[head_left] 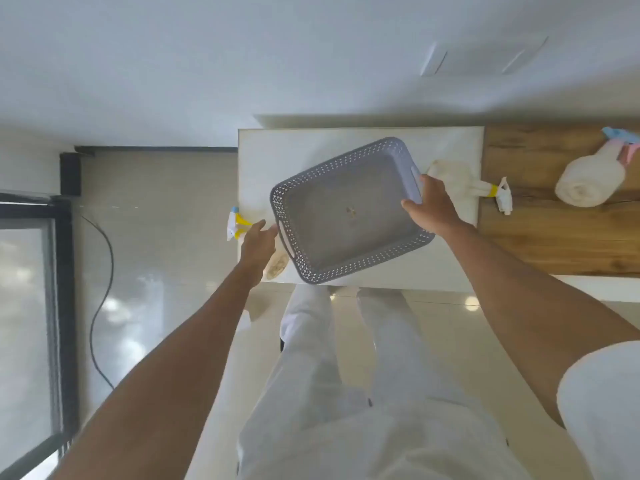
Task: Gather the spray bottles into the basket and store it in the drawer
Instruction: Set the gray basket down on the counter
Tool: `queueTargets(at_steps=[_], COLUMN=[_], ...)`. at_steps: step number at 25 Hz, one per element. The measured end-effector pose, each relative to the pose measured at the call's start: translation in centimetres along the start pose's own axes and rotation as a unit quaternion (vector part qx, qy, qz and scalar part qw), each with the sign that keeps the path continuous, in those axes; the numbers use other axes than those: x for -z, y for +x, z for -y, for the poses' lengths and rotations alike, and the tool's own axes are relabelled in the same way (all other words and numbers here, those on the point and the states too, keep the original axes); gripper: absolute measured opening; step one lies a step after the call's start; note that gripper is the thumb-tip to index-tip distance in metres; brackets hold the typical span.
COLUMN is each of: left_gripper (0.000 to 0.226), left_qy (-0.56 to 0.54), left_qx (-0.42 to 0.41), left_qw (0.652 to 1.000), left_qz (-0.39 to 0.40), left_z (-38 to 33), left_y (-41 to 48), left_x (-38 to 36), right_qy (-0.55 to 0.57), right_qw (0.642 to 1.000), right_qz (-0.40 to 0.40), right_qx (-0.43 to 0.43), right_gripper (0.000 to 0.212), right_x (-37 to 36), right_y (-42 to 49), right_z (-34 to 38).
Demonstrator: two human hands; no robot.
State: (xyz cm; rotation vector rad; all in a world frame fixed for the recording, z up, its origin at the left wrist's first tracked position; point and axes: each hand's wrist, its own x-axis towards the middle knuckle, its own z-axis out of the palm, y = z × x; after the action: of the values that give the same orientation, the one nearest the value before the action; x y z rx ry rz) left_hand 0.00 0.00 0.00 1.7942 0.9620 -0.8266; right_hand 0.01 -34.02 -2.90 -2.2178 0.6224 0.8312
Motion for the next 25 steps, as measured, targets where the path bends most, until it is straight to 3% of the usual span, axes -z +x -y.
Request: queueTargets(at_steps=[7,14,25], left_gripper=[0.054,0.037,0.049], left_qy=[0.091,0.16,0.121], left_qx=[-0.043,-0.073,-0.119], left_qw=[0.995,0.984,0.985], left_qz=[0.007,0.04,-0.007], left_z=[-0.1,0.6,-0.8], left_y=[2.8,4.6,5.7], left_x=[-0.8,-1.2,-1.5], right_qy=[-0.016,0.036,0.115], right_qw=[0.999,0.997,0.978], right_qz=[-0.031,-0.074,-0.176], right_qx=[-0.014,-0.012,-0.019], right_gripper=[0.068,0.072,0.06], right_x=[-0.8,-3.1,-5.4], right_y=[2.6,0.9,-1.2], right_z=[-0.3,-1.2,-2.1])
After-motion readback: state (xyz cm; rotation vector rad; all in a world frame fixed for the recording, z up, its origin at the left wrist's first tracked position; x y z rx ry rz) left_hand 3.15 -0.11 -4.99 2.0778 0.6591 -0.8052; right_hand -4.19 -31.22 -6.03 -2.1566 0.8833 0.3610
